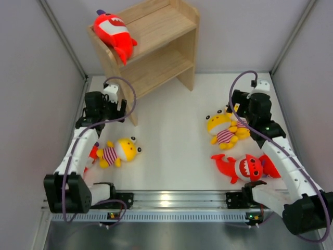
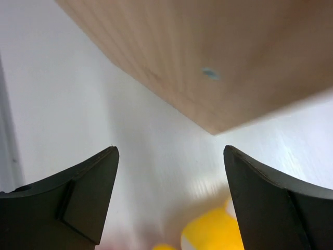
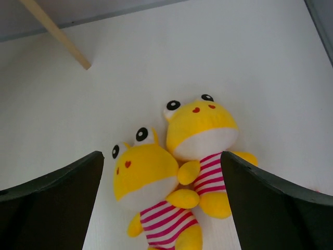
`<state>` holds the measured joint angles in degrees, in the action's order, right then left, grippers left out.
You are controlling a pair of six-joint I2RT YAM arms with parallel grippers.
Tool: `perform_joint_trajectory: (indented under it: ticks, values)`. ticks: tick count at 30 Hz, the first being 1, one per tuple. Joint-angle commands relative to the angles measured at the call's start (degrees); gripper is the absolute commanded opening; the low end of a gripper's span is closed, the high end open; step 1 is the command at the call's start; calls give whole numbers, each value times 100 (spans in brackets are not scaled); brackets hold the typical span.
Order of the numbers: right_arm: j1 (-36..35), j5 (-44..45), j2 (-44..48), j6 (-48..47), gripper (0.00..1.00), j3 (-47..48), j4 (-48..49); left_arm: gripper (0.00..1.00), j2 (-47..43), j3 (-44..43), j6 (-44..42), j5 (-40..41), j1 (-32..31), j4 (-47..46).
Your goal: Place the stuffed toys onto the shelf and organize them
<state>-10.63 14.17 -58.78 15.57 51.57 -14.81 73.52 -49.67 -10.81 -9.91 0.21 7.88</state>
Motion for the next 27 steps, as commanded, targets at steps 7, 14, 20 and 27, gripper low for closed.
perform_joint_trajectory:
  ticks: [7, 14, 20, 27]
  values:
    - [-1028, -160, -159, -432, 95, 310, -66, 98, -1357, -1239, -1081, 1981, -65, 5363]
    - [-1599, -687, -414, -538, 95, 318, 83, 98, -981, -412, -2345, 2004, 1591, 5294]
    - [-1986, -828, -801, -652, 96, 327, 215, 99, -391, -43, -2672, 1906, 2448, 4338]
    - [-2390, -811, -1328, -792, 96, 573, 215, 17, -355, -244, -2541, 727, 2458, 4310]
